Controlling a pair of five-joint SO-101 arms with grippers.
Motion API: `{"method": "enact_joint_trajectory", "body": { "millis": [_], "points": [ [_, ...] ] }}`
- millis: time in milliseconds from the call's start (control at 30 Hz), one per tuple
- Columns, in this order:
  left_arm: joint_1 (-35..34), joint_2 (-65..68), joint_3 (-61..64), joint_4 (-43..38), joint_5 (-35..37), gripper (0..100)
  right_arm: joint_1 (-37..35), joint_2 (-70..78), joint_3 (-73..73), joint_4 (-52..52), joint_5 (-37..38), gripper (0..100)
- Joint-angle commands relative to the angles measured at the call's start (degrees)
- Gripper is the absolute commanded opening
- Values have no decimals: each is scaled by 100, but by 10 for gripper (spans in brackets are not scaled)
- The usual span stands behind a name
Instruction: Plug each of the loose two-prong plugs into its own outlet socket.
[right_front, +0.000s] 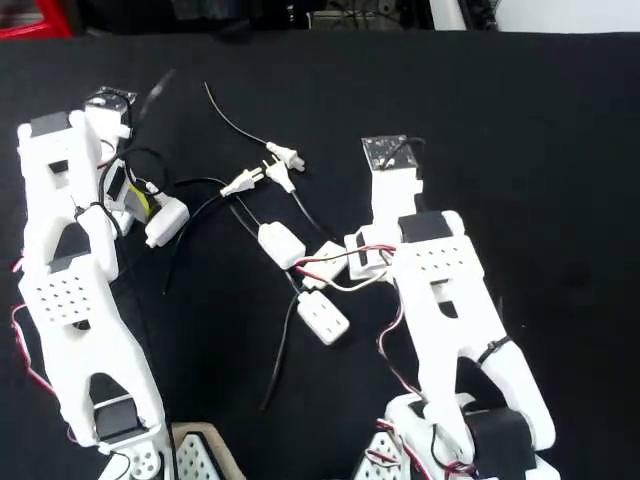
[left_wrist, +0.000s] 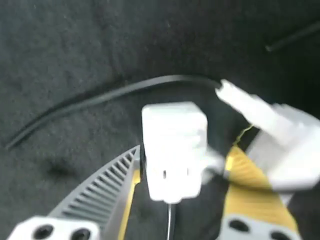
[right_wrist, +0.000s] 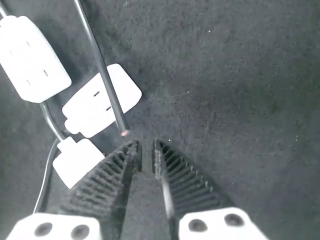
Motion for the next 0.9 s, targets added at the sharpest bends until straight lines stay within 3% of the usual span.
{"method": "enact_joint_trajectory", "body": {
  "millis": [0, 167, 300, 467, 667, 867],
  "points": [
    [13, -53, -1007, 1020, 0, 293, -88, -22, -57, -70, 9, 43],
    [22, -255, -1508, 1240, 721, 293, -53, -31, -66, -62, 26, 43],
    [523, -642, -1446, 1240, 1266, 293, 158, -31, -242, 97, 26, 43],
    [1604, -949, -1376, 1231, 2462, 293, 818, -31, -673, 519, 448, 43],
    [2756, -615, -1420, 1222, 3174, 293, 1767, -31, -1244, 1336, 1090, 43],
    [3187, 70, -1429, 897, 4299, 293, 2857, -22, -1244, 1424, 1837, 43]
  ]
}}
